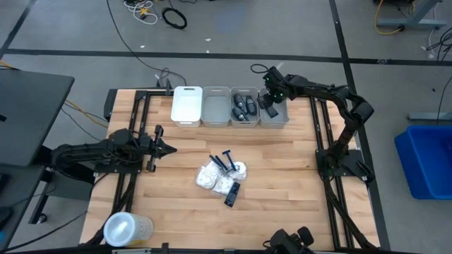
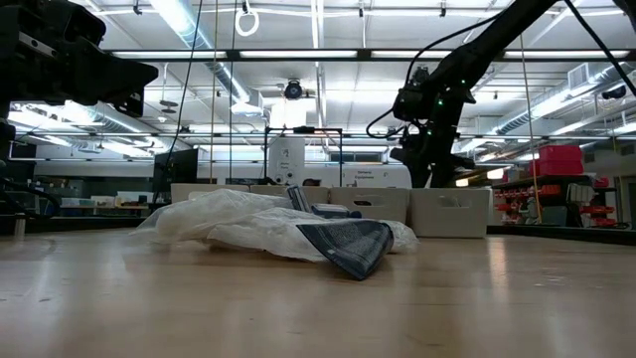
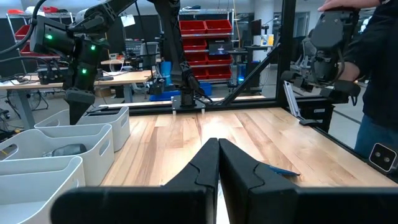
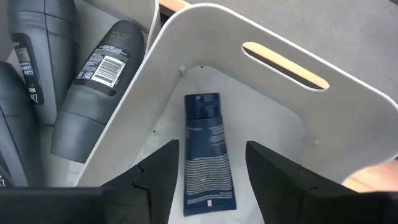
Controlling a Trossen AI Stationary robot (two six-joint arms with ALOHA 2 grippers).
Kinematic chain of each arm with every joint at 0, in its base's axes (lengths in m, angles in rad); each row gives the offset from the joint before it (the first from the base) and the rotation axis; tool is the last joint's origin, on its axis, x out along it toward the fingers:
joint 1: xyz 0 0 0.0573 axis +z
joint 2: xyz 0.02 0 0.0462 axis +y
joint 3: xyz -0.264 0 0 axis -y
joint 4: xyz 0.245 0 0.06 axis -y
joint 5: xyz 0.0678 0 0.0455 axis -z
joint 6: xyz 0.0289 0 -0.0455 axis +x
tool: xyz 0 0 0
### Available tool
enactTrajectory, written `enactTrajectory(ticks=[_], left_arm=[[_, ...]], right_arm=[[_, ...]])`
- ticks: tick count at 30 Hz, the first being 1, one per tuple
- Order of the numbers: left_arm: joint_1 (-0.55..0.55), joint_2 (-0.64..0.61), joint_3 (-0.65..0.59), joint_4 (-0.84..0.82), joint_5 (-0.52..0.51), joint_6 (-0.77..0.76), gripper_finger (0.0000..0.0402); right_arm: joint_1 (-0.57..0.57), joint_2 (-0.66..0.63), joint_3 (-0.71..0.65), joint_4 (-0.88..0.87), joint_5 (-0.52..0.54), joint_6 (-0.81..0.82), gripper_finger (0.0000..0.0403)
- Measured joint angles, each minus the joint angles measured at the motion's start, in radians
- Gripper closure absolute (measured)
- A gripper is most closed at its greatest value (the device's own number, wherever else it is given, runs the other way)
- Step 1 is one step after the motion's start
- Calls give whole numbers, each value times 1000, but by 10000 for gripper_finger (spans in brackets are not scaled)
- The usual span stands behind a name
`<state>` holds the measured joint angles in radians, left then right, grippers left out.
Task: Pick & Place Travel size toiletries
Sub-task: Put the blue shave cream into the right gray bin
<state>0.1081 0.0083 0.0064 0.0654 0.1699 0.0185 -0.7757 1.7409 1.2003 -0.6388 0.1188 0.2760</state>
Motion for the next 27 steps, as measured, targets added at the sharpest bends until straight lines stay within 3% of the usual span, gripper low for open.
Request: enactTrajectory(ticks=[12,27], left_arm=[[0,0,0,0,0,0,386],[0,0,0,0,0,0,386]], right_arm=[[83,-116,0,47,3,-62,185],[262,-167,0,68,0,-189,213]])
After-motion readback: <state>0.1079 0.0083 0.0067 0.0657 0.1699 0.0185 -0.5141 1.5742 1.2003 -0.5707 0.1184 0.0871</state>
